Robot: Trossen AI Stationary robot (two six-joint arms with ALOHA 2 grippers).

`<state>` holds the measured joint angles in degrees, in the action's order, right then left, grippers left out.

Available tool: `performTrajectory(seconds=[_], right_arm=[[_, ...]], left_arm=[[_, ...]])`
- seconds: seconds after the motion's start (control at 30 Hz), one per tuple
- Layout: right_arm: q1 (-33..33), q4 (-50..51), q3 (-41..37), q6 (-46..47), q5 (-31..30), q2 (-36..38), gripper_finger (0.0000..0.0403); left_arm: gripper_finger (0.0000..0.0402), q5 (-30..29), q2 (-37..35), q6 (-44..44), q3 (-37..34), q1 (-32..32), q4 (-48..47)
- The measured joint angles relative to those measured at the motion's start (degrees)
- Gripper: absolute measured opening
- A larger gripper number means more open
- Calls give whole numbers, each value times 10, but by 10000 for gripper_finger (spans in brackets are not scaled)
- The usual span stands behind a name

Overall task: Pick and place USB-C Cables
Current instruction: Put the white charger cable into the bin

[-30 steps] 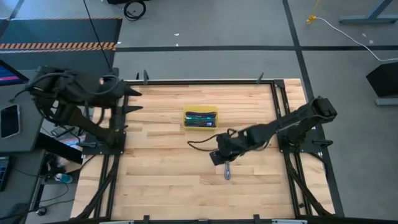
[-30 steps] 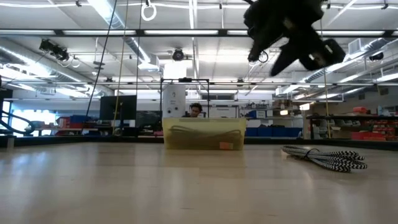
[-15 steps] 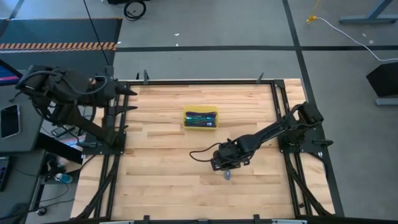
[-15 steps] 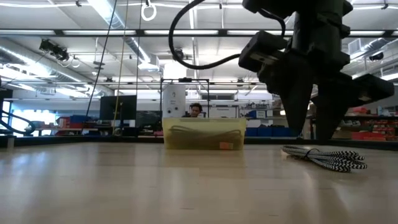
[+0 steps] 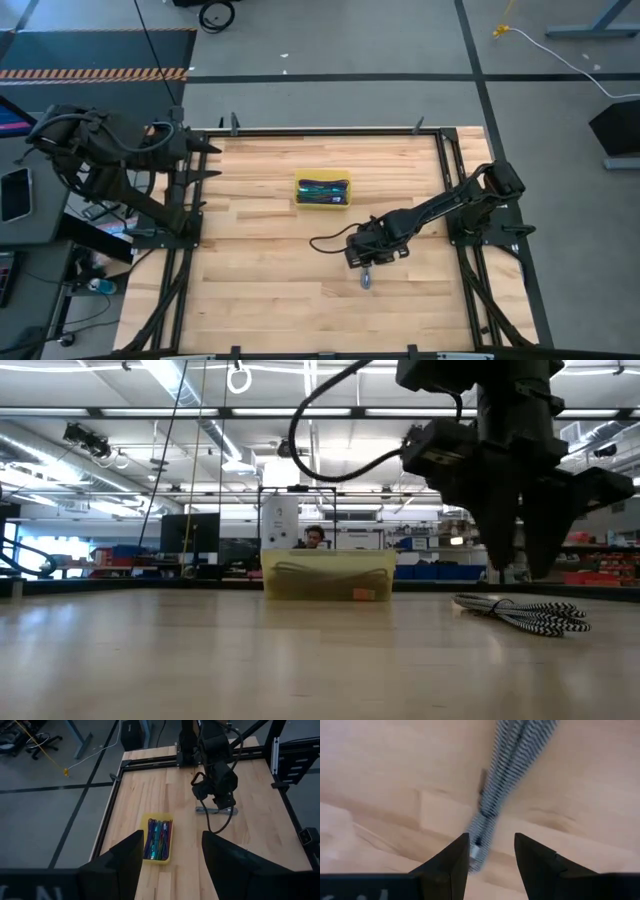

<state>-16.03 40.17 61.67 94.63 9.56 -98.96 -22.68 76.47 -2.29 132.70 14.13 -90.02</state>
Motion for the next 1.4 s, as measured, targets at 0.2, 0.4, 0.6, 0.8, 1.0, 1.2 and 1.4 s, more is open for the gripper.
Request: performTrajectory(seconds=[0.2,0.4,0.6,0.8,1.0,1.2,1.4], right_arm=[[0,-19,0,20,-67,-4,162],[0,10,-1,31,-85,-4,162],[0,2,-2,39,-107,-4,162],[0,-13,-2,52,-124,-4,162],[-11,-9,-2,66,-146,-4,162],[-24,4,-2,95,-151,-5,162],[-38,-29,-3,108,-131,-48,162]], left_arm=[[208,0,0,-3,0,0,0],[208,0,0,-4,0,0,0],[208,0,0,-5,0,0,0],[208,0,0,-3,0,0,0],[208,0,0,-1,0,0,0],[208,0,0,0,0,0,0],[208,0,0,0,0,0,0]])
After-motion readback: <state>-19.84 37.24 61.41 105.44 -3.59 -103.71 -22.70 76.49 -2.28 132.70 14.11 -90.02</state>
